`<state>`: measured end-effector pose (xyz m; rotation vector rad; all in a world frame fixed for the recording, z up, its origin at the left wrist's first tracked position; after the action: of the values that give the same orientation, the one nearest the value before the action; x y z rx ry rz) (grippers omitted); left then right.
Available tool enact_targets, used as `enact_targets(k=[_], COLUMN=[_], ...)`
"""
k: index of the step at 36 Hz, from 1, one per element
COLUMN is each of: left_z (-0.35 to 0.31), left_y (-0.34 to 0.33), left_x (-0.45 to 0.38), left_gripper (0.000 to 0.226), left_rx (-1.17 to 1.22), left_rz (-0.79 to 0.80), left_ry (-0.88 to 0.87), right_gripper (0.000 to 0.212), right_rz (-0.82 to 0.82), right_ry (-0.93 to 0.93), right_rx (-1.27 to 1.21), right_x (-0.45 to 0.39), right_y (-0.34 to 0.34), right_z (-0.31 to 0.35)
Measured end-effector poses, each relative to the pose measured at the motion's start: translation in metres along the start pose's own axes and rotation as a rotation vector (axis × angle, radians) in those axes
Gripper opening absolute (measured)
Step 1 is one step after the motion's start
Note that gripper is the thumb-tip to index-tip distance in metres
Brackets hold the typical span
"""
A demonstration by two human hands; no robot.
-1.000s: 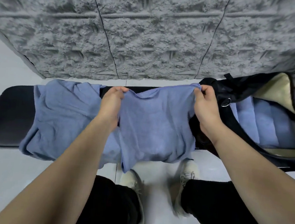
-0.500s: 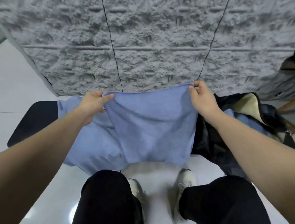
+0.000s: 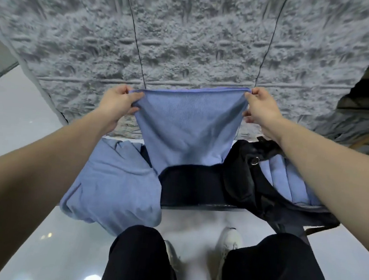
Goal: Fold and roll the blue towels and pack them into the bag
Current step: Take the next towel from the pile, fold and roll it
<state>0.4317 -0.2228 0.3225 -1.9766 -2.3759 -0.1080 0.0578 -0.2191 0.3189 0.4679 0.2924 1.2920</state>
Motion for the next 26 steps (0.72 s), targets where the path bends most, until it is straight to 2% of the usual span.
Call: enact_targets(k=[3,7,12,21,26], left_z=[-0.017,-0.022,-0.002,0.089,0.112], left_y=[0.0,0.002,0.002,0.007,0.003], left_x=[-0.002,0.008,0.031,0.075,0.095], left_gripper=[0.023,0.023,0.026,0.021,0.032], left_rx=[0.026,0.046,-0.141,-0.385,-0.478], left_rz=[-0.017,0.02,0.086,0.19,0.315], left_ry=[-0.096,-0.151,-0.178,-0.069,-0.019], right_gripper=[0.016,0.012,0.016,0.015,0.011], right_rz=[0.023,0.028,0.063,0.278,0.392], right_ry=[0.004,0.019,0.004,-0.106,-0.116], right_rx=[-0.091,-0.094,-0.064,0.077,0.217], right_x=[-0.002,-0.005,0.006,0.054,0.075], right_y=[0.001,0.004,-0.001,-0.03,-0.039], right_z=[0.011,0.01,-0.011,-0.082,-0.109])
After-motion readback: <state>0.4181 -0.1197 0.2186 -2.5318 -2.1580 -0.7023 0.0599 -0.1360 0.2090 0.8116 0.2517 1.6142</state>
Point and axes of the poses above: each hand's wrist, its own x-axis away from the middle knuckle, its own y-axis out of the back of the hand, z = x × y, the point moved 7 cm from there along -x, towards the middle knuckle, and after that the axes turned 12 degrees about x, right-handed, at the moved point
